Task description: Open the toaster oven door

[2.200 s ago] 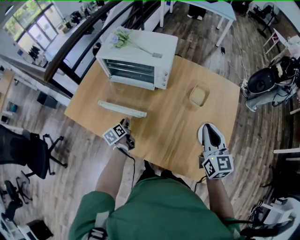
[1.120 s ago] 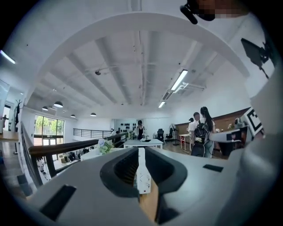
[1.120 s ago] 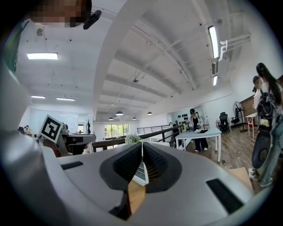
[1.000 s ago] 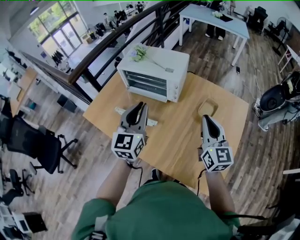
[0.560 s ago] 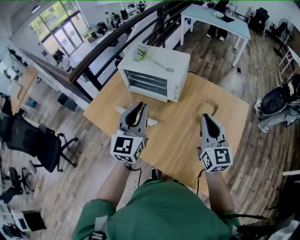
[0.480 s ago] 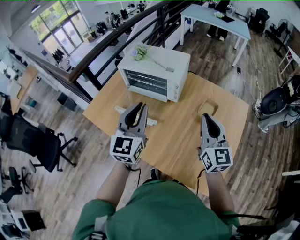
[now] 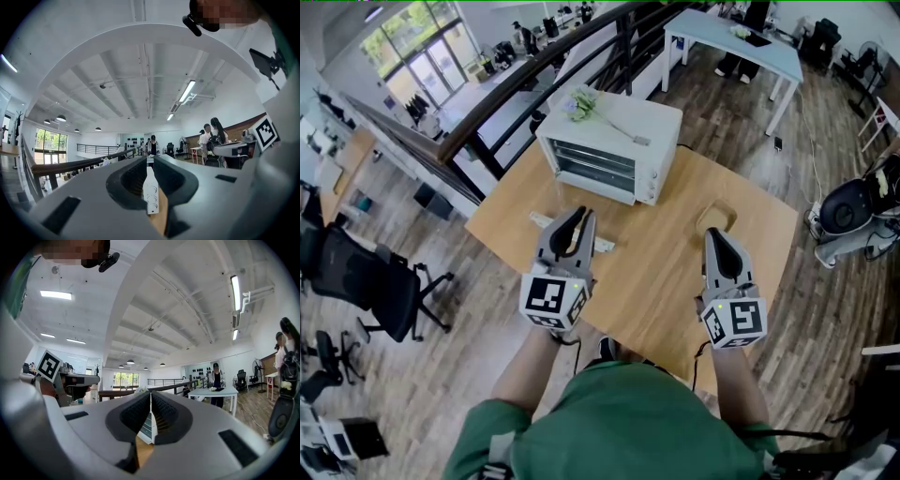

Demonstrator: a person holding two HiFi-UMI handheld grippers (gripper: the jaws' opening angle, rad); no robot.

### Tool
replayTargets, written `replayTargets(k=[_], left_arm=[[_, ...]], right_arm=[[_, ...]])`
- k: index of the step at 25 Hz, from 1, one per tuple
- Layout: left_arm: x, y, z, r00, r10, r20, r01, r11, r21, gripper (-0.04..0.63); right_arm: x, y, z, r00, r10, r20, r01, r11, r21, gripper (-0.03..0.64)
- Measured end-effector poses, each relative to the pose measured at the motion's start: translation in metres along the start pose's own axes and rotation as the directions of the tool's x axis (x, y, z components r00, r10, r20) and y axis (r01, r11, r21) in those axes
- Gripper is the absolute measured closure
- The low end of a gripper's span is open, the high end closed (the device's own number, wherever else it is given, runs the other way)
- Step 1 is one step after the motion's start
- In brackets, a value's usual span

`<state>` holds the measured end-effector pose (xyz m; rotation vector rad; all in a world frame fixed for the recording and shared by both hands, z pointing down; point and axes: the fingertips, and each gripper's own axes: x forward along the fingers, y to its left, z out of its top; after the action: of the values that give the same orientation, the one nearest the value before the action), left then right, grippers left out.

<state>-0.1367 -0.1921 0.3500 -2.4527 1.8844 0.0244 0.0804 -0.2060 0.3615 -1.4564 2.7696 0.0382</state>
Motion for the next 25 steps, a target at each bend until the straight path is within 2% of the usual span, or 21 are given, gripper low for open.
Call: replayTargets(k=[25], left_arm=[[-0.0030, 0.0033, -0.0069, 1.000, 0.009, -0.025, -0.009, 1.000, 0.010, 0.535]], right_arm=[[0.0010, 0.0037, -0.0031, 1.000, 0.021, -0.009, -0.021, 1.000, -0.004, 0.591]])
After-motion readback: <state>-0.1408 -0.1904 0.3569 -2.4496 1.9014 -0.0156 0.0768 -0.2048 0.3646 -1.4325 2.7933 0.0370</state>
